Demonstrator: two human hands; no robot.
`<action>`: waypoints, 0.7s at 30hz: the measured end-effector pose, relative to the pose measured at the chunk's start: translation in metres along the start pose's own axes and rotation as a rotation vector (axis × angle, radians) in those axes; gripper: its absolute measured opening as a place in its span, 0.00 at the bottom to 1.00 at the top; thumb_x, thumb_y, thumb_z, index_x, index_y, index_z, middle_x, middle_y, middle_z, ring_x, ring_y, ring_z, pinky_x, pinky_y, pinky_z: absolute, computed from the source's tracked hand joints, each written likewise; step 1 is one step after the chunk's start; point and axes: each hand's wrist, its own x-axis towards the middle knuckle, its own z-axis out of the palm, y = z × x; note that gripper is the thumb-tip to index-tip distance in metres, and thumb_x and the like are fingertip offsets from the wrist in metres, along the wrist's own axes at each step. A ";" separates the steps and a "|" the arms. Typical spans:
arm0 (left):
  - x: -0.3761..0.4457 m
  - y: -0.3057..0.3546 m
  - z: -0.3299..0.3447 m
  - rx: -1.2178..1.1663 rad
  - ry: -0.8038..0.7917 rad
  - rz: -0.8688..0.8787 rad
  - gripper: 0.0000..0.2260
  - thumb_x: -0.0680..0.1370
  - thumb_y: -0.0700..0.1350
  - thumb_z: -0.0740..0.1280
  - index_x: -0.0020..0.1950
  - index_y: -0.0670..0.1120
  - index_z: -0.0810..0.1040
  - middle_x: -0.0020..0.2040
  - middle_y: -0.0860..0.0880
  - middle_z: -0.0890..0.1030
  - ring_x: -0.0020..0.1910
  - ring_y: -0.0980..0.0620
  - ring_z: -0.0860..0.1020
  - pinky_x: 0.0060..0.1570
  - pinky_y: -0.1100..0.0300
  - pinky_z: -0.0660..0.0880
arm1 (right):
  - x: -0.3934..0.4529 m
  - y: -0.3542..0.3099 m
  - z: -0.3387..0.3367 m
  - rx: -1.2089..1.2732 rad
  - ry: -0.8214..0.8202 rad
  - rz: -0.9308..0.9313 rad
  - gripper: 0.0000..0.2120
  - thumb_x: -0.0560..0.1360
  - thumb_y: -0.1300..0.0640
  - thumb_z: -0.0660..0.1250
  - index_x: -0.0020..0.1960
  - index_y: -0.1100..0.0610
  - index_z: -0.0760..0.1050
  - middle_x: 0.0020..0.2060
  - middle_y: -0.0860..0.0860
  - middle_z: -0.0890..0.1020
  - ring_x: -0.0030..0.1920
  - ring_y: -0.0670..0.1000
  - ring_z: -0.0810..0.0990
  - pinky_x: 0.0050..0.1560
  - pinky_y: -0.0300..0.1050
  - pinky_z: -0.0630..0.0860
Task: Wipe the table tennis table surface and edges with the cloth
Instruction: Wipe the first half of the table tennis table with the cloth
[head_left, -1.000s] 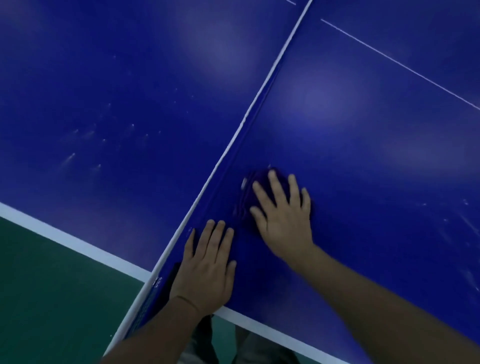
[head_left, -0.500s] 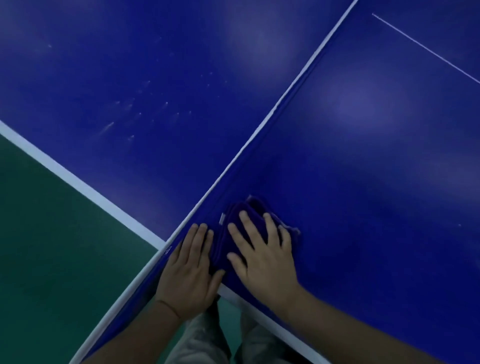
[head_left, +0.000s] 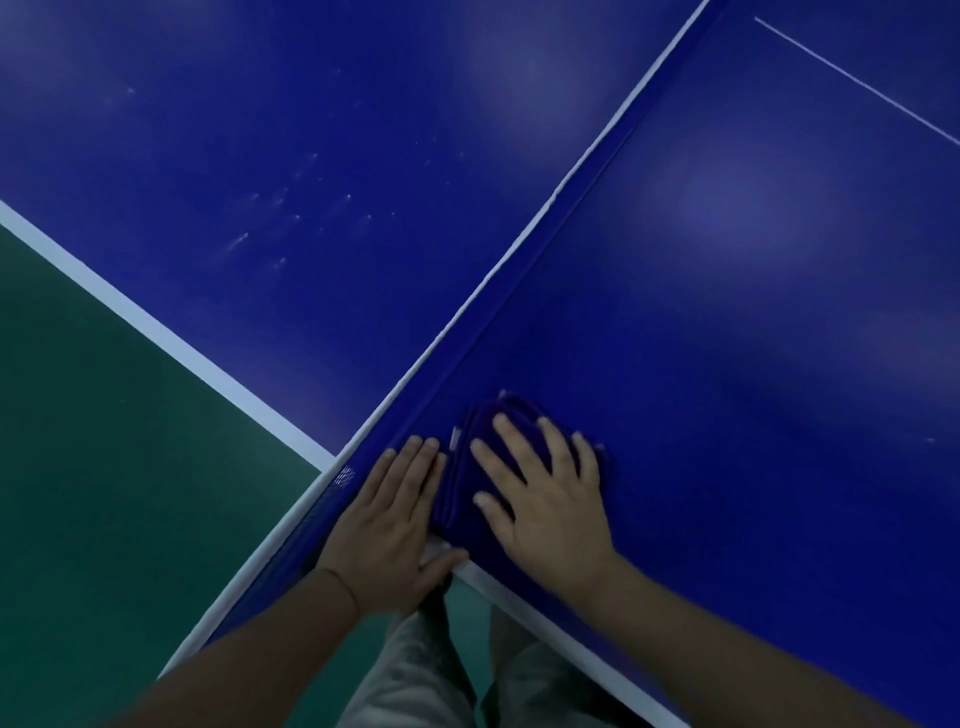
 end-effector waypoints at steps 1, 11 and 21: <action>0.002 0.001 -0.001 -0.008 0.007 -0.006 0.43 0.79 0.69 0.57 0.79 0.36 0.58 0.79 0.36 0.60 0.79 0.40 0.58 0.75 0.41 0.57 | 0.018 0.010 -0.004 -0.014 0.016 0.023 0.25 0.82 0.37 0.54 0.77 0.42 0.65 0.79 0.46 0.61 0.75 0.61 0.64 0.73 0.66 0.57; 0.053 0.032 -0.006 -0.054 0.003 -0.004 0.35 0.82 0.63 0.53 0.75 0.36 0.68 0.75 0.35 0.68 0.77 0.39 0.61 0.74 0.44 0.56 | 0.052 0.045 -0.011 -0.053 0.037 0.097 0.25 0.84 0.39 0.51 0.79 0.45 0.62 0.80 0.49 0.59 0.75 0.61 0.63 0.69 0.64 0.61; 0.130 0.033 -0.021 -0.087 0.081 0.019 0.34 0.83 0.61 0.52 0.80 0.38 0.60 0.80 0.39 0.58 0.80 0.42 0.55 0.77 0.47 0.50 | 0.172 0.158 -0.048 -0.072 0.092 0.323 0.25 0.84 0.41 0.49 0.79 0.44 0.61 0.80 0.48 0.60 0.75 0.63 0.62 0.70 0.64 0.60</action>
